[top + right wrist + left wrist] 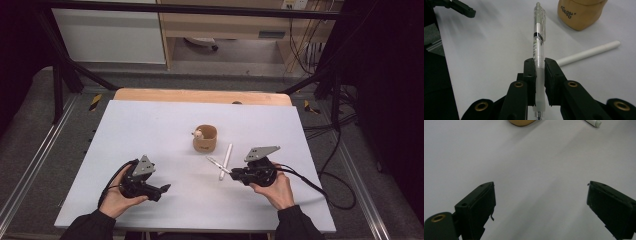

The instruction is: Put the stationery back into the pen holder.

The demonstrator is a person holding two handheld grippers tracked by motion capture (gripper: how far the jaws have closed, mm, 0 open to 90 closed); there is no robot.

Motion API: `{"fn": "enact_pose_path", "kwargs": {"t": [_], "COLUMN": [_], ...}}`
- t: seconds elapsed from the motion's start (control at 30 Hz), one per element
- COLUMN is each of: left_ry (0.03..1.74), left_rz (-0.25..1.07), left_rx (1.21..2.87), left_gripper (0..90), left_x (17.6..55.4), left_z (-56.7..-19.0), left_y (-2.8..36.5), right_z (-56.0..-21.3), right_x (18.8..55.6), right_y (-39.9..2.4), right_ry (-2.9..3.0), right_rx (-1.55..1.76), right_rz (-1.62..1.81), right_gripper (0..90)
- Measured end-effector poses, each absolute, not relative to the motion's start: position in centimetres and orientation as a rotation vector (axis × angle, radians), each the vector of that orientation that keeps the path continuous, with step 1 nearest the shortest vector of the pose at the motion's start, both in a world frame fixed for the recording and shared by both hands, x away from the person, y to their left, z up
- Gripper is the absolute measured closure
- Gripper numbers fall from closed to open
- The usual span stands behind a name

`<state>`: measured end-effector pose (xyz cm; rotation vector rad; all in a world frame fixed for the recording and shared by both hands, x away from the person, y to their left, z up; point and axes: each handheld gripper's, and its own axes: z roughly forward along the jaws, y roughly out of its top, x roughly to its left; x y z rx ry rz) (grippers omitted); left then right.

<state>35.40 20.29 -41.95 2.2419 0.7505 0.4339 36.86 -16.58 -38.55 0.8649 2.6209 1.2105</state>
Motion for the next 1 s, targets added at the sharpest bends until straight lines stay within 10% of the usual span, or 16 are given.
{"fn": "enact_pose_path", "kwargs": {"t": [1.0], "left_ry": [0.255], "left_rz": [0.703], "left_rx": [2.393], "left_gripper": [13.4], "left_x": [34.8], "left_z": [-40.2], "left_y": [14.1], "right_z": [-37.5], "right_x": [37.6], "right_y": [-12.2], "right_ry": [2.797], "right_rx": [0.732], "right_rz": [1.157], "right_gripper": [80.4]}}
